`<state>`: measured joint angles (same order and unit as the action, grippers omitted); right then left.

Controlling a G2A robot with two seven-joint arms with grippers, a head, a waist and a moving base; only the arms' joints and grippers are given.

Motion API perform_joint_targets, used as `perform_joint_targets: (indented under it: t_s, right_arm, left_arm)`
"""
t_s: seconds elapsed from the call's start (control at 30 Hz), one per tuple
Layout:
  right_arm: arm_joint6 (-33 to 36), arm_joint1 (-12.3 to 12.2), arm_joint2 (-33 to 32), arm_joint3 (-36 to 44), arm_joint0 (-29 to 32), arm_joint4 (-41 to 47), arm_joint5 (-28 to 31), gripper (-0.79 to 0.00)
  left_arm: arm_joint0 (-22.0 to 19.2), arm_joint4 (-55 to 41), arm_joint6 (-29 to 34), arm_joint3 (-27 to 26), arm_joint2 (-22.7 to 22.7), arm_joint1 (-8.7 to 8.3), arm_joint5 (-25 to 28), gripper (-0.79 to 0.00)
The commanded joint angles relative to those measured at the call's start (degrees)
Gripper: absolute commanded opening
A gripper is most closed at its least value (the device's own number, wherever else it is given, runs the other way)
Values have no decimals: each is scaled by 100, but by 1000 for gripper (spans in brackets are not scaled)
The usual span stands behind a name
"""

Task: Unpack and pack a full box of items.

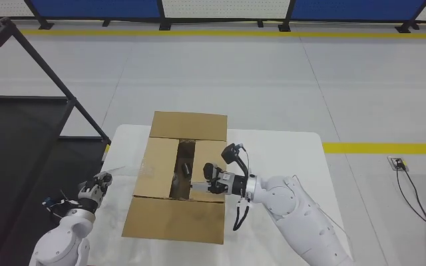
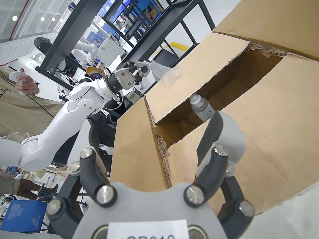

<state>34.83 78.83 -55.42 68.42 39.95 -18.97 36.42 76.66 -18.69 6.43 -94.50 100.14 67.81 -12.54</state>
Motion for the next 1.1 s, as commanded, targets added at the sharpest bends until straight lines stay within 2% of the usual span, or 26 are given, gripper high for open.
perform_joint_targets:
  t_s: [0.0,0.37,0.9,0.93,1.0,1.03,1.07]
  right_arm:
    - [-12,-1,2,-8,5,7,3,0]
    - [-77,-29,-29,37,105,-30,-1,0]
    - [-108,-44,-17,46,135,-12,9,0]
    - [-108,-42,-13,41,128,-7,8,0]
    - [-100,-41,-2,33,113,-5,8,0]
    - [-101,-40,1,28,108,-2,8,0]
    - [-103,-40,5,23,104,0,8,0]
  left_arm:
    - [-43,42,-195,-28,-38,13,69,-785]
    - [-408,322,-914,182,-213,67,111,-785]
    - [-590,801,-1137,536,-280,87,16,-785]
    - [-593,827,-1112,549,-297,88,3,-702]
    - [-587,887,-1062,561,-332,90,-11,-462]
    - [-580,928,-1042,566,-353,91,-28,-397]
    - [-576,971,-1019,571,-377,92,-41,-252]
